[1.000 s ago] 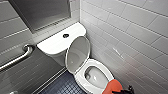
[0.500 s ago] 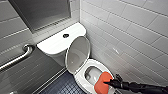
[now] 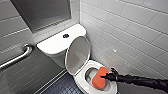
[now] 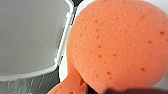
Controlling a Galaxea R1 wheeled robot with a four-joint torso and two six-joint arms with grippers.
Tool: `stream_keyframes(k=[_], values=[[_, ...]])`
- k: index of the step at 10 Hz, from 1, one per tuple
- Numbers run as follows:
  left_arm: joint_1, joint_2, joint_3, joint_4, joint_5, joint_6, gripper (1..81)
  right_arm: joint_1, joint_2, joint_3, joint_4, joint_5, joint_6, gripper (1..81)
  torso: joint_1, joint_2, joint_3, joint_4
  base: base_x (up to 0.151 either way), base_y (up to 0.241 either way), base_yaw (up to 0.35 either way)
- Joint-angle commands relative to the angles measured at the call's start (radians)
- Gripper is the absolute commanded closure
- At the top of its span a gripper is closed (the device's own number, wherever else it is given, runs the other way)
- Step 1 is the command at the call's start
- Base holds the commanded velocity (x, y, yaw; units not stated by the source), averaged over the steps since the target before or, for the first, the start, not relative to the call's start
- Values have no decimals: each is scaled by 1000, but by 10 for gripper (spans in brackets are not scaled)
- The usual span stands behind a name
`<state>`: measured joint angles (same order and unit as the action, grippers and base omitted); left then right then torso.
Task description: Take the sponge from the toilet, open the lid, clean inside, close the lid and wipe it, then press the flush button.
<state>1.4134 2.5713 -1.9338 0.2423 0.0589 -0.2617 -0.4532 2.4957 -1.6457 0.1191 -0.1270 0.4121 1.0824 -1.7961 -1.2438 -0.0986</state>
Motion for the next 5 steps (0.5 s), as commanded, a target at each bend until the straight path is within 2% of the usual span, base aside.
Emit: stream_keyframes(k=[1,2,3,5], values=[[14,-15,22,5,79,4,10,164,5,0,20,-33,27,811,0,0,-49,0,0,0,0],[14,-14,19,3,81,4,10,182,19,-14,24,-34,28,811,1,-3,-50,0,0,0,0],[14,-12,19,5,81,4,10,198,33,-21,20,-40,28,811,1,-4,-22,0,0,0,0],[14,-8,18,5,81,4,10,221,83,-63,20,-46,28,811,2,-4,-41,0,0,0,0]])
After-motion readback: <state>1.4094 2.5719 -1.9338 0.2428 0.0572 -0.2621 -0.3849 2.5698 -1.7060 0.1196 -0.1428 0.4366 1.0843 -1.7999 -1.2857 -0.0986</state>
